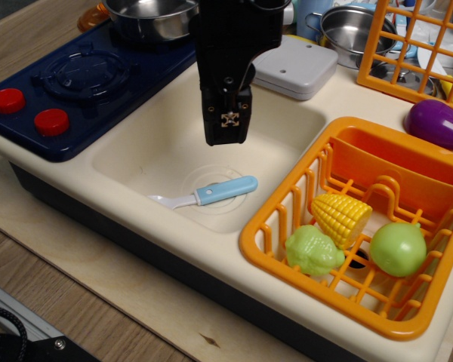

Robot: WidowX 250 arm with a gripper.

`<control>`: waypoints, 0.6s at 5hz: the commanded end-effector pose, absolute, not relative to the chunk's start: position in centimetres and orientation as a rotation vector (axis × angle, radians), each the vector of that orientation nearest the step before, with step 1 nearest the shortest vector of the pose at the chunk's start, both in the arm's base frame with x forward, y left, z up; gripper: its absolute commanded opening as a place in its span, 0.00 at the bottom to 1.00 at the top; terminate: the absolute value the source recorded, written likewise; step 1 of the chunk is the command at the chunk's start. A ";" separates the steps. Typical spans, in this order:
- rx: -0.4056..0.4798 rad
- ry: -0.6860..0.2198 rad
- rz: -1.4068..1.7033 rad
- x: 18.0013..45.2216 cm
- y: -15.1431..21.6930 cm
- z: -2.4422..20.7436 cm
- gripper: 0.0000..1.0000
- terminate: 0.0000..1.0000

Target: Put spoon into pan

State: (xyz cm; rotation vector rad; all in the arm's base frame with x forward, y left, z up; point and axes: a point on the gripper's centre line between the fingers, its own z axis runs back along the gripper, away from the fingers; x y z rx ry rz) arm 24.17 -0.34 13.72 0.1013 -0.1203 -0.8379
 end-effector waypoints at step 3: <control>0.058 -0.153 -0.745 23.8 1.6 9.9 1.00 0.00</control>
